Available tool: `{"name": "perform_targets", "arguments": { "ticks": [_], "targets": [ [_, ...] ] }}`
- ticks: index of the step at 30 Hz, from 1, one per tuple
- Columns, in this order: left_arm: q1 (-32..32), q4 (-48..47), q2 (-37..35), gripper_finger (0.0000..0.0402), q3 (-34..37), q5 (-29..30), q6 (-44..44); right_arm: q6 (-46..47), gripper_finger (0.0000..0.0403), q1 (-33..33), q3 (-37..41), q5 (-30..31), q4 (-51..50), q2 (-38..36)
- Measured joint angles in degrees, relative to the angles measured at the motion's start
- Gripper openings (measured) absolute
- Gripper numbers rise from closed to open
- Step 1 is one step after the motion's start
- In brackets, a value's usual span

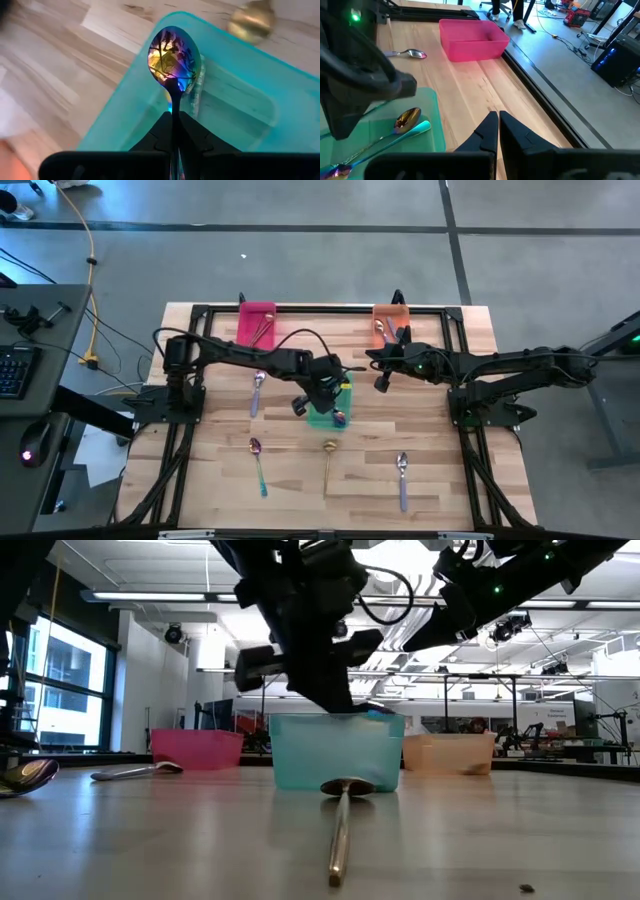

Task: Sort silverware by color (type)
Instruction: Put the top blue spoon into the green bin

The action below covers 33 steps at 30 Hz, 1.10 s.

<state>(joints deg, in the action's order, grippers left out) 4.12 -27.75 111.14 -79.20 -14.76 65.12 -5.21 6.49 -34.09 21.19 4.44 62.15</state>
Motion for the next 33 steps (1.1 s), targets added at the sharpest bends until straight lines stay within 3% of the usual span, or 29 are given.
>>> {"name": "perform_targets", "arguments": {
  "ticks": [22,33],
  "targets": [
    [0.0,1.4,3.2,0.0006,0.8,0.5,-0.3,0.1,0.0000,0.0,0.0,0.0,0.0,0.0],
    [-0.5,2.4,2.1,0.0045,0.8,4.9,-4.3,-0.2,0.0000,0.0,0.0,0.0,-0.2,0.0]
  ]
}}
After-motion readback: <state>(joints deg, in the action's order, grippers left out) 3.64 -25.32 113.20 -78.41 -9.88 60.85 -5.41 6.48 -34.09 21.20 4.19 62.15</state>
